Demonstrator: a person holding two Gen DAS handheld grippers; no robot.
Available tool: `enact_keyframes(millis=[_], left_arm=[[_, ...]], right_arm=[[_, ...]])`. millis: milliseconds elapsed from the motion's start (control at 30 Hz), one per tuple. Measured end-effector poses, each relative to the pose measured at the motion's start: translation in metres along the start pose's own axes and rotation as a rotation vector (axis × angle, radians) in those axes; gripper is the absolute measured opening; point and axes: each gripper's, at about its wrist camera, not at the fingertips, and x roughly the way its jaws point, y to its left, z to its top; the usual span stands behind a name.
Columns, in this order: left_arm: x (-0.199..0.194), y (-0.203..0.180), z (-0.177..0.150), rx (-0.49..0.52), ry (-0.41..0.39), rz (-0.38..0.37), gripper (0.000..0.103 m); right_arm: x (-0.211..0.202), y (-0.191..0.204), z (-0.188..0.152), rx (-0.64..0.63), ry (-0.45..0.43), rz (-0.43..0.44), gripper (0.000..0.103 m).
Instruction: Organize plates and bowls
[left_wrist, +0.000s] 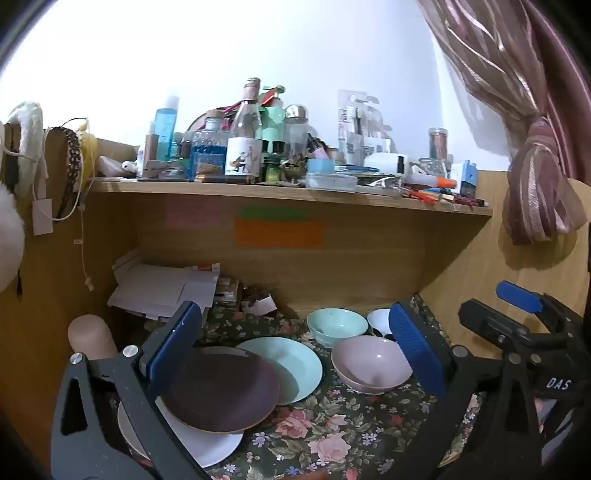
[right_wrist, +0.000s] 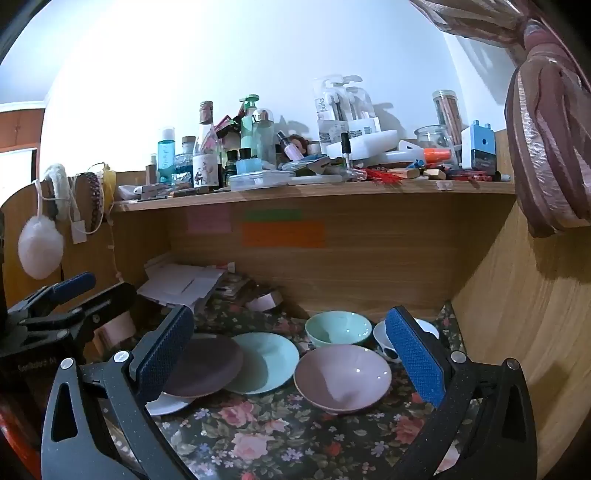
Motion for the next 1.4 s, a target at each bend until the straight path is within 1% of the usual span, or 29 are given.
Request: enact_keyframes(millis=[67, 100, 267, 433, 1400], left_arm=[[0.001, 0.002, 0.000, 0.008, 0.001, 0.004, 0.103], [0.000, -0.003, 0.000, 0.059, -0.010, -0.002, 0.103], [-0.002, -0.003, -0.001, 0.058, -0.009, -0.012, 0.103], [0.000, 0.000, 0.001, 0.040, -0.010, -0.005, 0.103], [0.000, 0.008, 0.000, 0.029, -0.021, 0.005, 0.103]], right_arm=[[0.000, 0.000, 0.000, 0.000, 0.002, -0.001, 0.103], [0.000, 0.000, 0.000, 0.000, 0.003, 0.000, 0.103], [0.005, 0.008, -0.001, 0.000, 0.007, 0.000, 0.103], [0.007, 0.007, -0.002, 0.008, 0.007, 0.007, 0.103], [0.009, 0.012, -0.001, 0.001, 0.010, 0.020, 0.103]])
